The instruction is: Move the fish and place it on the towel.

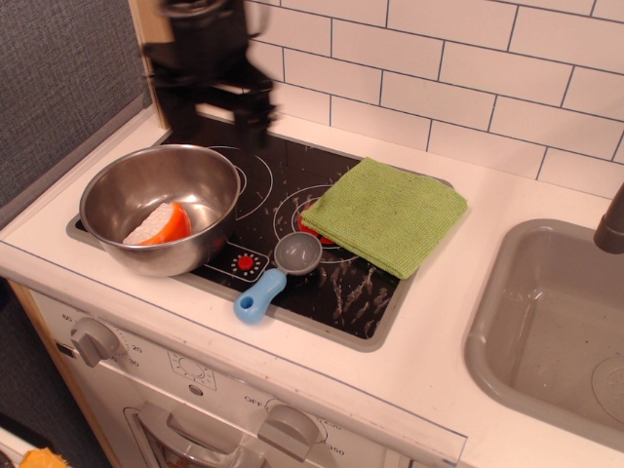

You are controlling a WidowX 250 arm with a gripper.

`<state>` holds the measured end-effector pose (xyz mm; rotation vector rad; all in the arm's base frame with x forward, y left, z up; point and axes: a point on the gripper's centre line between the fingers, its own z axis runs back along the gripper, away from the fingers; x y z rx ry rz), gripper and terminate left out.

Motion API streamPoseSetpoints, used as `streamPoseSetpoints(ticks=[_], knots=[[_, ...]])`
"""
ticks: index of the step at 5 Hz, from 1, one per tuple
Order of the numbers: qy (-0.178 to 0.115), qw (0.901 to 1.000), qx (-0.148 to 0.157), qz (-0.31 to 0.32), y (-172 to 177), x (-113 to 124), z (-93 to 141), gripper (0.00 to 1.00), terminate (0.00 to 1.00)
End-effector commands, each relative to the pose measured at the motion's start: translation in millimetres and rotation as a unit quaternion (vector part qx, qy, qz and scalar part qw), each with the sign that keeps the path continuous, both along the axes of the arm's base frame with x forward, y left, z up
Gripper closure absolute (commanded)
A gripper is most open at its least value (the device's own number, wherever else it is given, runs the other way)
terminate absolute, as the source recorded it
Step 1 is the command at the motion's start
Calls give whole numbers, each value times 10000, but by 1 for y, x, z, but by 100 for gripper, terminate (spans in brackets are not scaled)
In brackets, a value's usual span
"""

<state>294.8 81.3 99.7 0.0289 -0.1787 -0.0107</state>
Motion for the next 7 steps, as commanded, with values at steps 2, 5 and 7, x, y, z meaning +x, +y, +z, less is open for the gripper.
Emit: streamPoseSetpoints(ticks=[2,5,7], knots=[[399,9981,269,378,39,-21,-28,0,0],[960,9946,233,307,27,-39,-63,0,0],[1136,9919,216,525,43,-37,-77,0,0]])
